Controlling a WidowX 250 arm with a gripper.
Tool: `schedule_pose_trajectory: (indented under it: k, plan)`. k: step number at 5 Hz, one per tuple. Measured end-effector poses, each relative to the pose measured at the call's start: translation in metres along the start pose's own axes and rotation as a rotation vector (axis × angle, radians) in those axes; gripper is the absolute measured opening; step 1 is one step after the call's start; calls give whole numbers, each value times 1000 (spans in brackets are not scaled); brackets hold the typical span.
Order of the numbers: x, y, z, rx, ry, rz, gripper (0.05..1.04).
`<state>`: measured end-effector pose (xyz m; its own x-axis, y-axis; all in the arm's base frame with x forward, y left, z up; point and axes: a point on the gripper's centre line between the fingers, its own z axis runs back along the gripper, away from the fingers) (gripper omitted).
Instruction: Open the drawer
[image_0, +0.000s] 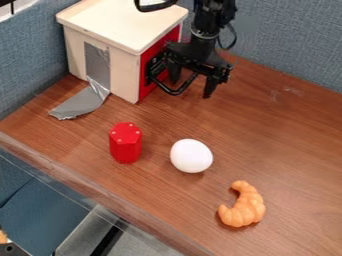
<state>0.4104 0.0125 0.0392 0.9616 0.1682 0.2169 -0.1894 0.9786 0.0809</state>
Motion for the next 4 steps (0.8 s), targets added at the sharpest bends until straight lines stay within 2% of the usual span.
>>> schedule_pose_trajectory:
  k: [1, 3, 4]
  plan:
    - [1, 0, -5, 2, 6, 8, 957]
    - [1, 1, -6, -15, 9, 34, 367]
    - [0, -1, -6, -27, 19, 31, 190]
